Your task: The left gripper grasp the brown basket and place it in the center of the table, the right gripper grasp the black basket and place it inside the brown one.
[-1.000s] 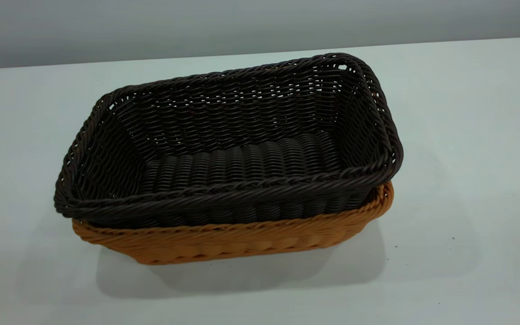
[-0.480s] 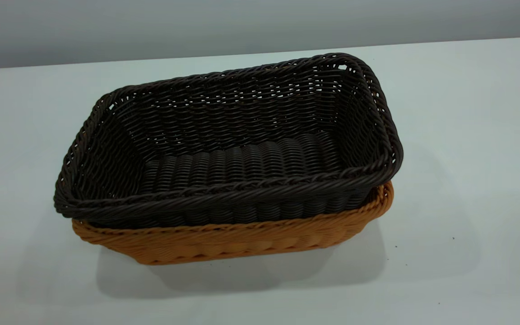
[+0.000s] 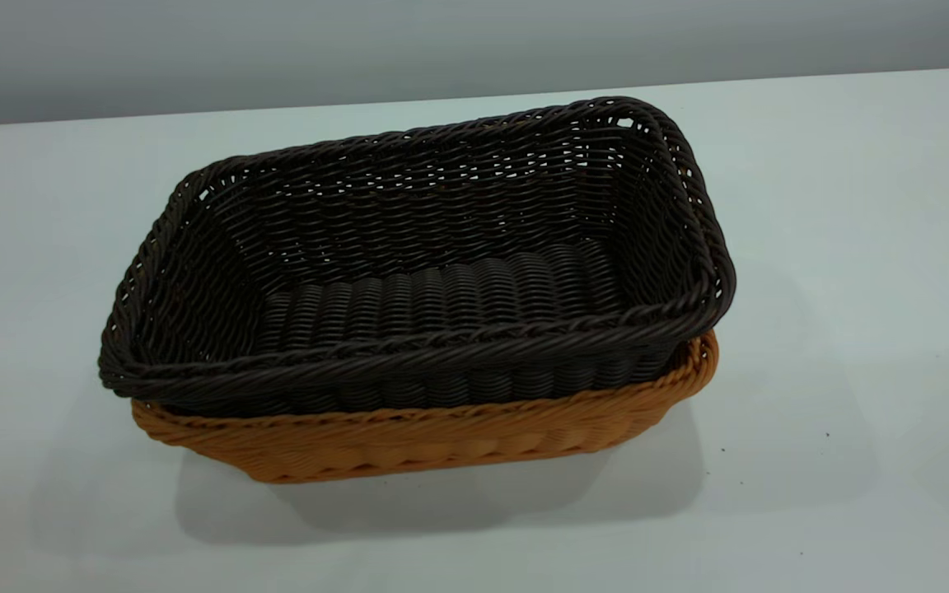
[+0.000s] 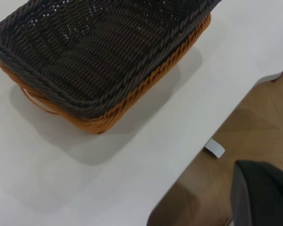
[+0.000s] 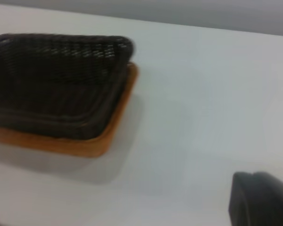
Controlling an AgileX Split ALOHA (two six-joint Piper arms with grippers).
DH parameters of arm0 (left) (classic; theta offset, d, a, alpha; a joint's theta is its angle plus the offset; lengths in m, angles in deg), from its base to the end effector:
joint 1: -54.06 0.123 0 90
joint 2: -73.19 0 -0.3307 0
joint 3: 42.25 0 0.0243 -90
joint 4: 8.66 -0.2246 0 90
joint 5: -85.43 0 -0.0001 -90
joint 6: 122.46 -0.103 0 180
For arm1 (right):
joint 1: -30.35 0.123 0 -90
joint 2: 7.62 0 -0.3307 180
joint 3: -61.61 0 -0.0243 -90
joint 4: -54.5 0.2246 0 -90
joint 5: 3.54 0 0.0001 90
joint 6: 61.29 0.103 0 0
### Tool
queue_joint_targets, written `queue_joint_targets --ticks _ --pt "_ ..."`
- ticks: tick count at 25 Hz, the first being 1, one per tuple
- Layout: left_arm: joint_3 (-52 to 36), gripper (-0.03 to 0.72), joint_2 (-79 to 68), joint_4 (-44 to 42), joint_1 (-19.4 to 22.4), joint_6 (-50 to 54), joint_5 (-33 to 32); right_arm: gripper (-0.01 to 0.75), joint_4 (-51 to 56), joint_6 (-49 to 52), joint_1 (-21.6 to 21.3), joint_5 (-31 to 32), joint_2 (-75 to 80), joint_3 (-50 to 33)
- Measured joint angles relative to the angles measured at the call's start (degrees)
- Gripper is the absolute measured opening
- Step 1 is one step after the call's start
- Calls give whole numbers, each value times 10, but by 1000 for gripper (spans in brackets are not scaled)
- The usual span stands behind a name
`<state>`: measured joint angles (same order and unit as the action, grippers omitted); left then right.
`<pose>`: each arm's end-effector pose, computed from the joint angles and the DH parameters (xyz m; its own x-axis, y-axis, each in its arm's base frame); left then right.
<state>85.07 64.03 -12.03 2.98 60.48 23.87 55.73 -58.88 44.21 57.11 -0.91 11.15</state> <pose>-0.0298 0.0454 0.2464 -0.3628 0.4123 -0.8357 0.7416 0.6708 0.0090 -0.0605 -0.0129 0.2557 -0.4658 -0.0608 -0.8828 -0.2314 0.9713 0.0552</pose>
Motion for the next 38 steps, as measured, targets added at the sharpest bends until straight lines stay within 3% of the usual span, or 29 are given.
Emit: queue_joint_targets --ticks 6,9,13,17,23,27,33,38 --pt "0 -1 0 0 0 0 0 3 -1 -1 -129 0 0 0" --pt "0 -1 0 -1 21 0 1 3 -1 0 -193 0 0 0" --pt "0 -1 0 -1 92 0 1 3 -1 0 -270 0 0 0" --pt "0 -1 0 -1 197 0 1 3 -1 0 -318 0 0 0" --pt "0 -1 0 -1 358 0 1 3 -1 0 -322 0 0 0" --pt "0 -1 0 -1 438 0 1 3 -1 0 -321 0 0 0" --pt "0 -1 17 -1 488 0 0 3 -2 0 -307 0 0 0" --pt "1 -1 25 -2 493 0 0 3 -1 0 -265 0 0 0"
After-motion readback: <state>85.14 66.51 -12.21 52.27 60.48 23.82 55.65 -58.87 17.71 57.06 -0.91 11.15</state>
